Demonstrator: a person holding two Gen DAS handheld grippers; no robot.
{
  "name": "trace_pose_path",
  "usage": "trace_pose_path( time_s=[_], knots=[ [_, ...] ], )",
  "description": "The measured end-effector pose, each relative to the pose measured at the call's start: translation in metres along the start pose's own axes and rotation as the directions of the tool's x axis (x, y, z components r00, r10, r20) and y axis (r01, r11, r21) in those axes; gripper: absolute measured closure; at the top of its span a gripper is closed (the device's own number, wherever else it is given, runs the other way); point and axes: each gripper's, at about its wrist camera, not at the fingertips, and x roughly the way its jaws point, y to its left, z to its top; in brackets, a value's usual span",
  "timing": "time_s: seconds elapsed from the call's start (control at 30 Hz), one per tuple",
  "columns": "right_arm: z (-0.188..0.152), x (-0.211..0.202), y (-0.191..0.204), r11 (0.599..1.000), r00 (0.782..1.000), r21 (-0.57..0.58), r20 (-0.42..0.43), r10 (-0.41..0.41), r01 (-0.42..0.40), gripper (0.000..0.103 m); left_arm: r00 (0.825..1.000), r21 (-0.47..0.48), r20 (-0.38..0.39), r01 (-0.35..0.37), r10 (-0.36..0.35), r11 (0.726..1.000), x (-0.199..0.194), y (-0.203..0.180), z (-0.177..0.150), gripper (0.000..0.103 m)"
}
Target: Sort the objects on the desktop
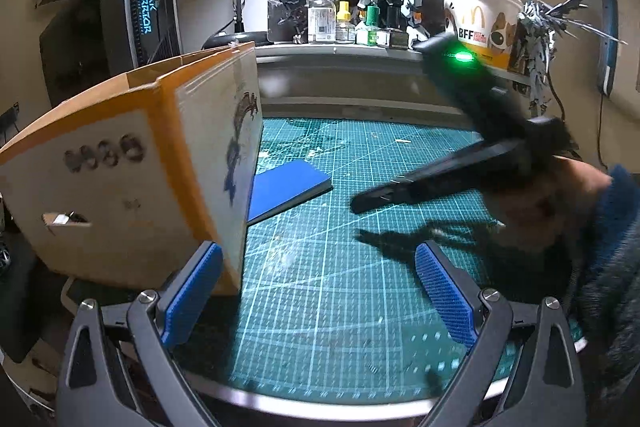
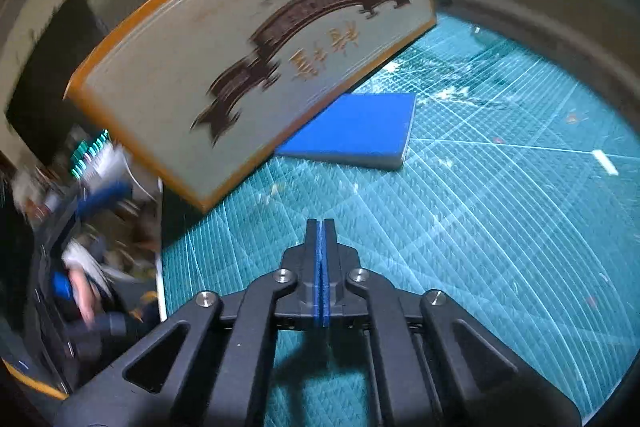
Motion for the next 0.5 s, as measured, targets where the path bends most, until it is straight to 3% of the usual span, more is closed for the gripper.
trace_pose_path(
  time_s=[0.07, 0.1, 0.13, 0.2, 0.37, 0.5],
  knots=[
    [-0.003, -0.014, 0.006, 0.993, 0.992, -0.062, 0.072, -0.099, 0.104, 0.07, 1.0, -0.018, -0.01, 0.004, -0.004, 1.0, 0.001, 0.006, -0.004, 0.005],
    [-0.001, -0.017, 0.006, 0.987, 0.986, -0.071, 0.094, -0.135, 0.142, 0.048, 1.0, -0.028, -0.019, 0.006, -0.007, 1.0, 0.002, 0.008, -0.005, 0.005],
    [0.001, -0.02, 0.005, 0.981, 0.979, -0.079, 0.117, -0.17, 0.18, 0.042, 1.0, -0.038, -0.029, 0.007, -0.008, 0.999, 0.003, 0.011, -0.006, 0.005],
    [0.011, -0.014, 0.001, 0.972, 0.97, -0.092, 0.136, -0.201, 0.214, 0.042, 0.999, -0.048, -0.043, 0.004, -0.006, 0.999, 0.006, 0.014, -0.006, 0.005],
    [0.033, 0.031, -0.001, 0.954, 0.975, -0.197, 0.036, -0.221, 0.224, 0.044, 0.999, -0.054, -0.034, -0.013, 0.012, 0.998, 0.006, 0.02, -0.005, 0.005],
    [0.038, 0.042, 0.003, 0.951, 0.974, -0.216, 0.004, -0.224, 0.22, 0.058, 0.999, -0.062, -0.046, -0.019, 0.016, 0.998, 0.009, 0.025, -0.004, 0.005]
  ],
)
